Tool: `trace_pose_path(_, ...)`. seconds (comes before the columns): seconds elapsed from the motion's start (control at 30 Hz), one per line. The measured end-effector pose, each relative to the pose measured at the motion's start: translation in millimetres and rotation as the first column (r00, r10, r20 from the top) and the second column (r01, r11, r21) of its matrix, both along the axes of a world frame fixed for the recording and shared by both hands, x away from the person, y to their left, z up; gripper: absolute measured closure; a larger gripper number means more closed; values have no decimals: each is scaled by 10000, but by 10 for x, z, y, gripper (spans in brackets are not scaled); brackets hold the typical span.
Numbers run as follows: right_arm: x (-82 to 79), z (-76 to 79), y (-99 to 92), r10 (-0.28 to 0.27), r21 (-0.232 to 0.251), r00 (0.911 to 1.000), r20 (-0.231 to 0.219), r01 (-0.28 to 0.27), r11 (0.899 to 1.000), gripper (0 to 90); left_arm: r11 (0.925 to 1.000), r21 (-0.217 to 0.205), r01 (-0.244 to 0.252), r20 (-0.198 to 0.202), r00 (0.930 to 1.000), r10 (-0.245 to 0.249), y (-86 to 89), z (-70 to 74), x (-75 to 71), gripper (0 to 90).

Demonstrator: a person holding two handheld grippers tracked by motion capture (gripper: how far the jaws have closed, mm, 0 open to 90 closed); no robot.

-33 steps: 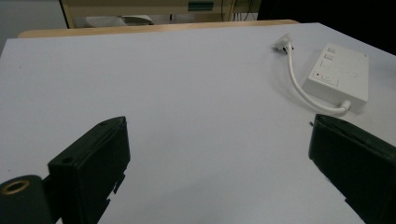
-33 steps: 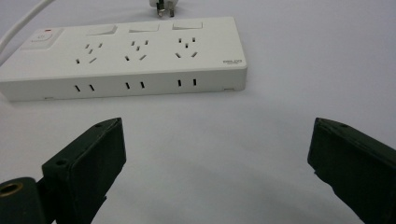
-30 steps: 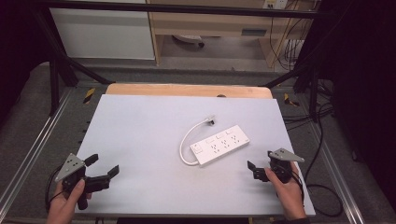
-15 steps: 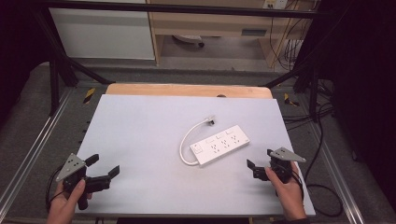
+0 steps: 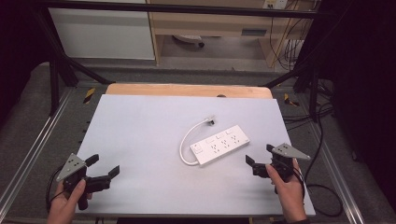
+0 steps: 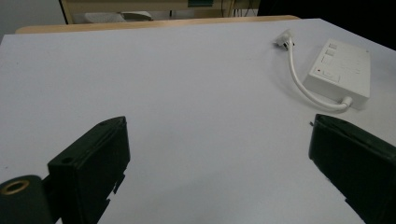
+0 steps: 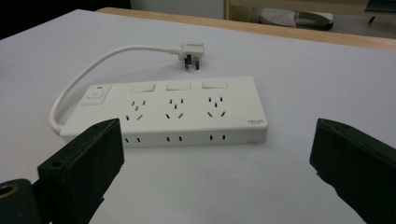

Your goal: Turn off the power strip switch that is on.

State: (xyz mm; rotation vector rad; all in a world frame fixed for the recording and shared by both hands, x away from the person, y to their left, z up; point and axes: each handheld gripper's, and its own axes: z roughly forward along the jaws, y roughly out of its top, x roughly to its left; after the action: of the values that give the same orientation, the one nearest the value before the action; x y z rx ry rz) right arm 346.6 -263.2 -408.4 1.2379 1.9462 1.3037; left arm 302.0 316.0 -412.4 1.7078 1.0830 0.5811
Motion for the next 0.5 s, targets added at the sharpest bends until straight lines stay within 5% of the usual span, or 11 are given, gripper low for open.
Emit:
trace_pose_path(0.07,2,80,48,121,-416,9998,174,-114,9991,29,10000,0,-2,17,10000,2,0,-1,0,52)
trace_pose_path(0.5,98,249,149,15,-220,9996,273,-9,9998,33,10000,2,-22,-36,10000,22,-1,-6,2,52)
